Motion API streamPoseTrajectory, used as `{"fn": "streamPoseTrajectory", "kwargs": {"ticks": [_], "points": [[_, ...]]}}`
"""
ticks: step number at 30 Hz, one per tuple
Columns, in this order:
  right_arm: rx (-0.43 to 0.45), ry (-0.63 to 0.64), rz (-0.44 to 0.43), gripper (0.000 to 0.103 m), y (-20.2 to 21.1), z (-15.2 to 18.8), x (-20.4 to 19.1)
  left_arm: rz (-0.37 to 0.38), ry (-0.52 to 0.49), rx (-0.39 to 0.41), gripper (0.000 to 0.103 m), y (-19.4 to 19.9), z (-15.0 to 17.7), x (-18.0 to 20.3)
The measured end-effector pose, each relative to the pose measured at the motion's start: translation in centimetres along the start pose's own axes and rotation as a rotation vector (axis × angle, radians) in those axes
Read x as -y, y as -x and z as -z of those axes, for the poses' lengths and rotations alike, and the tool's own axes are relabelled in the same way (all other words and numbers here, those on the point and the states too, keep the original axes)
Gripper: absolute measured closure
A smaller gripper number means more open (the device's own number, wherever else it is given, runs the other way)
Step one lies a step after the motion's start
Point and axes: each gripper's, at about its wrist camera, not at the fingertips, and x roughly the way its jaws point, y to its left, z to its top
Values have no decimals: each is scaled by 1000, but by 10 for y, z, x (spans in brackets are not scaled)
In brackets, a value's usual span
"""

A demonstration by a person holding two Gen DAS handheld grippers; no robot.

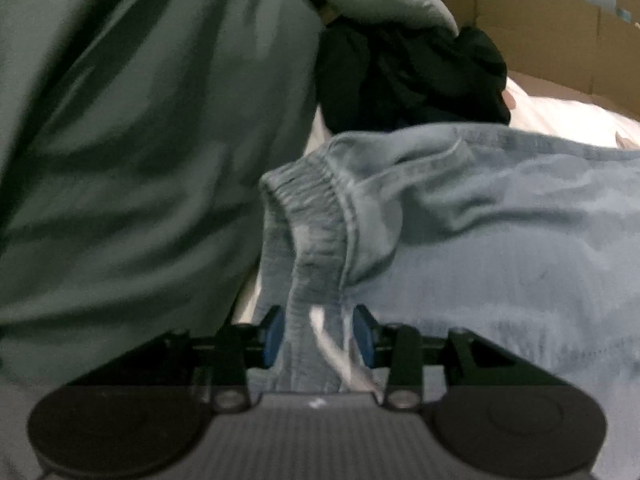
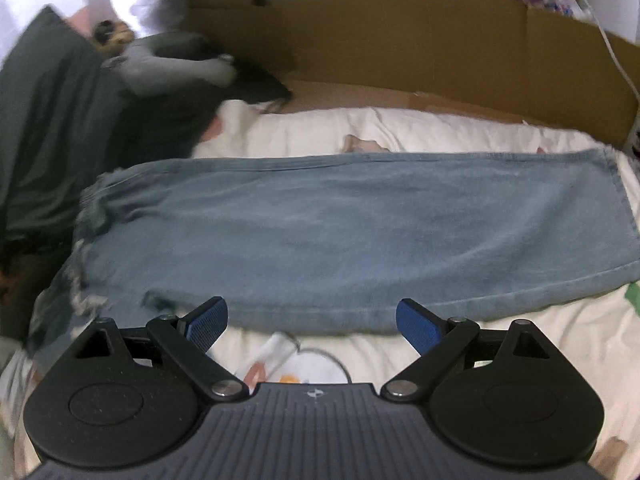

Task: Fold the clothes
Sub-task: 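Hold the waistband with the left tool while the right tool presses the jeans flat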

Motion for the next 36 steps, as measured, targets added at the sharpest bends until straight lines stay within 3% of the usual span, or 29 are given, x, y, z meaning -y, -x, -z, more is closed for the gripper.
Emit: {"fn": "streamPoseTrajectory", "kwargs": {"ticks": [7,16,19,21,23,28,32,36], "points": [[12,9,19,8,-61,-4,-19,-15,-23,26,67,-37,-42,23],[-72,14,86,8,-135,0,-27,-75,17,-73,70,-105,-73,23],[-116,18,98,8,-150,6,-24,-92,42,-103,75,-123,-80,22],[-138,25,108,8,-157,12,-22,-118,52,-102,85,-132,-84,22],[-140,54,118,6,-161,19,-23,-130,56,-113,86,-140,-88,23],[-146,86,147,4,-164,22,-31,-157,57,-145,87,-140,-99,30],[-86,23,113,5,-149,14,-27,-129,110,-71,81,-114,-91,31],[-21,6,104,5,-136,7,-28,-98,110,-18,82,-91,-79,38]]}}
